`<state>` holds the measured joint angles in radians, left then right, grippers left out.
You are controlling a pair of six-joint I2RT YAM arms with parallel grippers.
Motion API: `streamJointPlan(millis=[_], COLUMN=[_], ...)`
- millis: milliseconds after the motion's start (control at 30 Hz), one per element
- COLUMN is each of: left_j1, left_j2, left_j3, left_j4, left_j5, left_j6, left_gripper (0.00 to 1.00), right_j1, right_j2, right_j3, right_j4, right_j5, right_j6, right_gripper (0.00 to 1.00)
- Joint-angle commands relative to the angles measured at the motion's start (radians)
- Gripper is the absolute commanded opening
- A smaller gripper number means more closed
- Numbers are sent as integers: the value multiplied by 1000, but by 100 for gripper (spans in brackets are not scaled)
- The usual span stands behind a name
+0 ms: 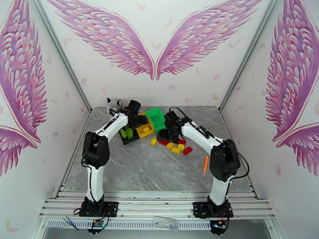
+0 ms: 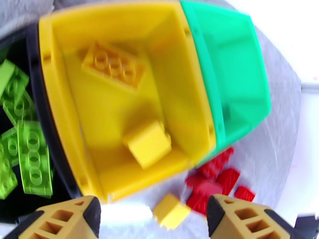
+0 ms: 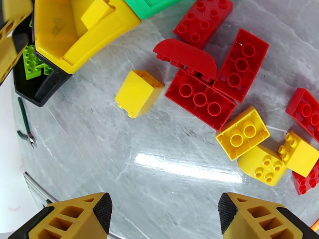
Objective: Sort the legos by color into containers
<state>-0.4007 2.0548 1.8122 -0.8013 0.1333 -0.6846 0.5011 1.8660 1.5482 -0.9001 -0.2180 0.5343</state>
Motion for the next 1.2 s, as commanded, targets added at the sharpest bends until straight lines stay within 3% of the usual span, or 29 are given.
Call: streamJointPlan(millis=[0,300,600,1167], left_j1=[-44,-174,-230,-249], left_j2=[-98,-40,81,281], left_j3=[-65,-121,-119,113], left_j4=[2,-48,-64,-124], left_j5=[-24,-76,-116,-151], left_j6=[47,200,293,307], left_gripper=[75,78,78,70], right_j1=[-5,-22,-47,-48], right_j2=[-36,-149,-323,-349], right_j3=[-44,-228,-381,-342], right_j4=[19,57,32,-41], right_j5=[-24,-46,-29,-34], right_j6=[28,52,65,49], right_gripper=[76,79,82,82])
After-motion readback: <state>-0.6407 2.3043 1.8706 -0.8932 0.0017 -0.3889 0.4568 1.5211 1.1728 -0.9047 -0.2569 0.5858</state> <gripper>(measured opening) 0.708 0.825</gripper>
